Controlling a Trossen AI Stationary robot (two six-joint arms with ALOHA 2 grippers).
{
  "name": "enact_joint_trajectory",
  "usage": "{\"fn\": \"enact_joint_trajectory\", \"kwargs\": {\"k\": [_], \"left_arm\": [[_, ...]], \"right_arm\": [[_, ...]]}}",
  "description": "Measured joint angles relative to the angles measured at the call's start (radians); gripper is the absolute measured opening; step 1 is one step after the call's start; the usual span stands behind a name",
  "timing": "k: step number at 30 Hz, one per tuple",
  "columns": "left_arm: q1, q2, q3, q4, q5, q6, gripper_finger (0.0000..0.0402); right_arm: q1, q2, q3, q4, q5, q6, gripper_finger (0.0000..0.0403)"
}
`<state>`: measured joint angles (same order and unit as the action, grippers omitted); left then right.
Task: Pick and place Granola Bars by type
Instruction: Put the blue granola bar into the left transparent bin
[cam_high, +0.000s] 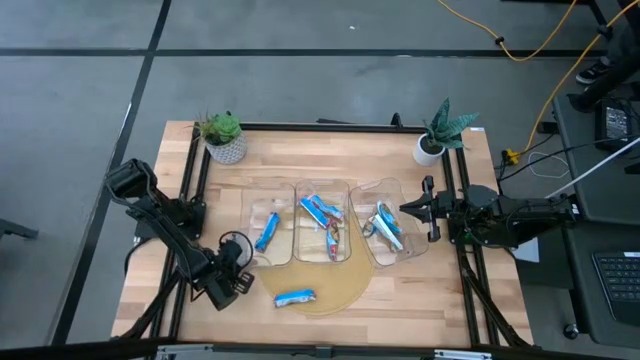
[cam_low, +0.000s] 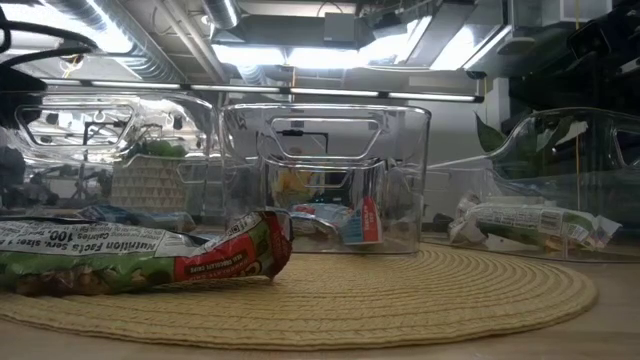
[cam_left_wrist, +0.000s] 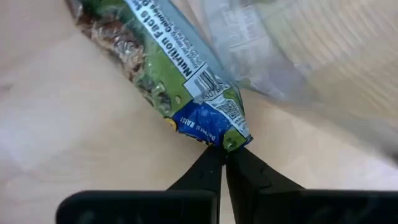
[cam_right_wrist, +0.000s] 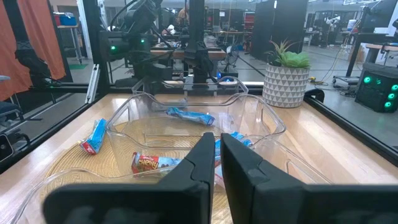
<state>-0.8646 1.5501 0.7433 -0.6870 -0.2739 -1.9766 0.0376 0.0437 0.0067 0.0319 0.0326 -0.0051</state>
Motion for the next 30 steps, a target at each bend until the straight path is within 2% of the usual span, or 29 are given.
{"fn": "enact_joint_trajectory", "kwargs": {"k": [7, 21, 30], "left_arm": [[-0.045, 0.000, 0.013, 0.064, 0.018, -0.001, 0.0005], [-0.111, 0.001, 0.080, 0.046, 0.099, -0.028, 0.0001], [-0.136, 0.001, 0.263, -0.200, 0.107, -0.035, 0.0001]], "right_arm": [[0.000, 0.000, 0.000, 0.000, 0.000, 0.000, 0.0031], [0.000, 0.000, 0.000, 0.000, 0.000, 0.000, 0.0031], [0.000, 0.000, 0.000, 0.000, 0.000, 0.000, 0.0031]]}}
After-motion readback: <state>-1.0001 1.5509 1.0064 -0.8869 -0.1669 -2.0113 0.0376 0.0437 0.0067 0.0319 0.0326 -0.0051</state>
